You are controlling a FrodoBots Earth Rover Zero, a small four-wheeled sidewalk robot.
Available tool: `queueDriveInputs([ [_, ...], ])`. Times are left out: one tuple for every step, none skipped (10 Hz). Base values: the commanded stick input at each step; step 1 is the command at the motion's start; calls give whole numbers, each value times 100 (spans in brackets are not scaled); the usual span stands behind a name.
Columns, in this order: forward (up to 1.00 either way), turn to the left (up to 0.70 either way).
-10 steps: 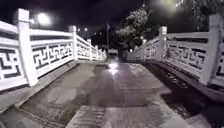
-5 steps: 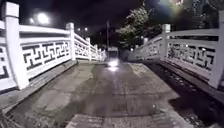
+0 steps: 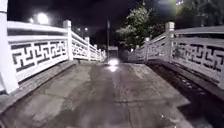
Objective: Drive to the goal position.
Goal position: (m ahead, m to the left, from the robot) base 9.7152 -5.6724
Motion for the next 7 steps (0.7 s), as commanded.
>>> queueDriveInputs([
  [45,0],
  [45,0],
  [45,0],
  [45,0],
  [45,0],
  [45,0],
  [45,0],
])
